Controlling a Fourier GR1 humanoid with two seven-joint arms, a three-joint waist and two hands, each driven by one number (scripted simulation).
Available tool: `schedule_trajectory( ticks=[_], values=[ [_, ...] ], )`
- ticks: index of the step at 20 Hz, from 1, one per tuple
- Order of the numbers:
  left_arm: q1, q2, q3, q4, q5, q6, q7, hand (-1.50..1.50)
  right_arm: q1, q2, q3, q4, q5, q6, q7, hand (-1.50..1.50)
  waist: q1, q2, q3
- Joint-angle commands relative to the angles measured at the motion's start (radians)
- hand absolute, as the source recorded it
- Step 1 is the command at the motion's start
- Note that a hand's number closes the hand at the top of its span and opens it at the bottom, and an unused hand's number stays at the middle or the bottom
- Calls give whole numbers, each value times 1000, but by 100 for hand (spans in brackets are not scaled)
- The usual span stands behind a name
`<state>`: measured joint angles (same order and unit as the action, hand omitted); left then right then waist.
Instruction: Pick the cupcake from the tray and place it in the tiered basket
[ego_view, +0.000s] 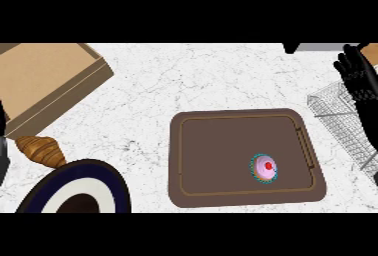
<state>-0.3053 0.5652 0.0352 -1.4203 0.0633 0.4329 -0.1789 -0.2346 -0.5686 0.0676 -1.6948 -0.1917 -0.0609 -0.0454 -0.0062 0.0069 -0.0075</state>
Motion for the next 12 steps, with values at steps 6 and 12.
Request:
schedule_trajectory(
  ticks=[6,12],
  values=[
    [305,-256,-186,127,80,-78,123,0,46,7,-170,-75,24,-181,44,150,-37,-10,3],
    [348,-289,-196,115,126,-112,134,0,240,222,-347,-53,33,-540,90,-150,-67,-20,8]
  ],
)
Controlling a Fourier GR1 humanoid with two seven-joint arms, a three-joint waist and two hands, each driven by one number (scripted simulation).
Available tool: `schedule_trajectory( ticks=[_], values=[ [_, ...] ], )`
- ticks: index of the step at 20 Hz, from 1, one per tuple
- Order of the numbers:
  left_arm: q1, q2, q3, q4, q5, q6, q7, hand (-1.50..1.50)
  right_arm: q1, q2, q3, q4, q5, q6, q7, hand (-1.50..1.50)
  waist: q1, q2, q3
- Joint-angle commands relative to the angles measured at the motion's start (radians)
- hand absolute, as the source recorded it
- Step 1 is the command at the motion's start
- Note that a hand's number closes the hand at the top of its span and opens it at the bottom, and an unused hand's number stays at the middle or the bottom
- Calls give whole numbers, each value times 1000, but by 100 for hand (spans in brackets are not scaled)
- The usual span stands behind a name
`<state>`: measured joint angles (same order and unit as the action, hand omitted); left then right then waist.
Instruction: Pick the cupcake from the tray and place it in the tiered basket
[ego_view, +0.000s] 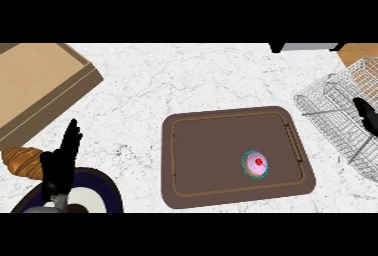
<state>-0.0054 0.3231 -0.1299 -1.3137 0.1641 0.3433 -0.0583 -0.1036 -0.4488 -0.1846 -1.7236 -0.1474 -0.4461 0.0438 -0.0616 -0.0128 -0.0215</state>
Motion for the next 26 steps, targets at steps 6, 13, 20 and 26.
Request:
schedule_trajectory(
  ticks=[6,13,20,26],
  values=[
    [143,-61,-100,-108,-25,-6,36,0,424,99,37,-430,71,-101,152,-150,41,5,20],
    [71,-78,-104,-54,-45,4,38,0,538,-195,195,-566,236,98,533,-150,45,12,13],
    [55,-58,-100,-74,-44,-22,54,0,517,-359,294,-724,496,183,951,-150,87,21,12],
    [41,-92,-115,-50,-59,-20,58,0,295,-373,409,-689,628,230,1233,-150,92,20,17]
  ],
)
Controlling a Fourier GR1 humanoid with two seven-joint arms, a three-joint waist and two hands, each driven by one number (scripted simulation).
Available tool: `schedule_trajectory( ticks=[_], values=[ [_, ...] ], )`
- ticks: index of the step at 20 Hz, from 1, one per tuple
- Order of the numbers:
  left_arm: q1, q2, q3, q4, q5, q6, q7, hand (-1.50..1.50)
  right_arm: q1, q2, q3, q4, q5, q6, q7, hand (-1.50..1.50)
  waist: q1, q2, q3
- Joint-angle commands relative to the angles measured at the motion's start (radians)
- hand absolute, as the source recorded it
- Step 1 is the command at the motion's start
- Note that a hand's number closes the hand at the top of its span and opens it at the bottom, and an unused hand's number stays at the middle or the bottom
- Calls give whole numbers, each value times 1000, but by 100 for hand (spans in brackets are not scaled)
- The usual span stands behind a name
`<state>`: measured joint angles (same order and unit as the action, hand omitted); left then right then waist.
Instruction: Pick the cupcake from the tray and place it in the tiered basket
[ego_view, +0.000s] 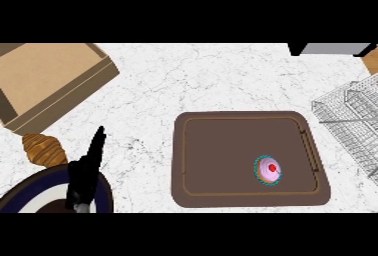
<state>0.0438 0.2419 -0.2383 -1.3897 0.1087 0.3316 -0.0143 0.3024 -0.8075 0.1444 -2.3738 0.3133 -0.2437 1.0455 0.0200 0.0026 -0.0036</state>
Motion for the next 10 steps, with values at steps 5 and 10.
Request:
schedule_trajectory(
  ticks=[5,10],
  values=[
    [-48,-4,21,68,11,-32,27,0,-232,34,237,7,271,94,331,-150,3,3,-1],
    [-32,-50,-33,30,-42,29,58,0,-290,129,368,145,376,166,373,-150,5,2,-1]
  ],
)
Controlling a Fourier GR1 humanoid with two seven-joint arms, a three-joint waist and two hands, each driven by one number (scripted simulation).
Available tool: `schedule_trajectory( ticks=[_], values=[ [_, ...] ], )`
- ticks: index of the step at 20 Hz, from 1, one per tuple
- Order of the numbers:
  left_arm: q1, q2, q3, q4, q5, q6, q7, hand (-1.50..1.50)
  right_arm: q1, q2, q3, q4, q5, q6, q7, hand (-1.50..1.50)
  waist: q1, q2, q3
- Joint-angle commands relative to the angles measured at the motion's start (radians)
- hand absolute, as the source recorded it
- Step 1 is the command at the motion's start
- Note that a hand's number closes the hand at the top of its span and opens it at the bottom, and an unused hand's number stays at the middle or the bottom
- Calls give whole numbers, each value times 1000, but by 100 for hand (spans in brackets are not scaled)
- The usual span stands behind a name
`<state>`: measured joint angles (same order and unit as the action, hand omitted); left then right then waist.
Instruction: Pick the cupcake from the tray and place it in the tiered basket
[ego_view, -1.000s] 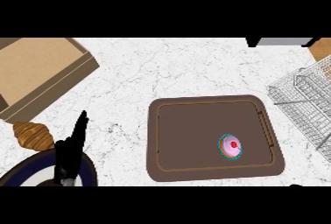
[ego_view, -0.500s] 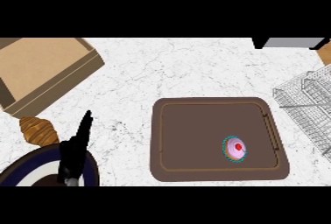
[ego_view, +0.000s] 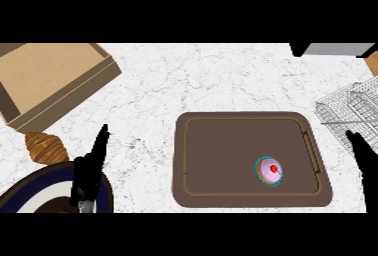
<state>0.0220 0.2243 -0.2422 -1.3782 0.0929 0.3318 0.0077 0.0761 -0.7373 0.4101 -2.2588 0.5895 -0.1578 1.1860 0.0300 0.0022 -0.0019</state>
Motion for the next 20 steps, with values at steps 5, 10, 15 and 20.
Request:
schedule_trajectory(
  ticks=[5,10,15,20],
  values=[
    [-13,-6,14,50,-1,-9,1,0,-137,125,90,119,61,185,279,-150,-10,4,-2],
    [38,-8,2,-15,2,-14,8,0,-224,293,143,230,119,205,296,-150,-4,0,0],
    [-3,-1,24,-5,-7,-4,41,0,-221,361,143,255,149,275,293,-150,-25,-3,0],
    [37,-16,8,-12,-17,1,12,0,-201,388,108,329,108,358,301,-150,-26,-3,-1]
  ],
)
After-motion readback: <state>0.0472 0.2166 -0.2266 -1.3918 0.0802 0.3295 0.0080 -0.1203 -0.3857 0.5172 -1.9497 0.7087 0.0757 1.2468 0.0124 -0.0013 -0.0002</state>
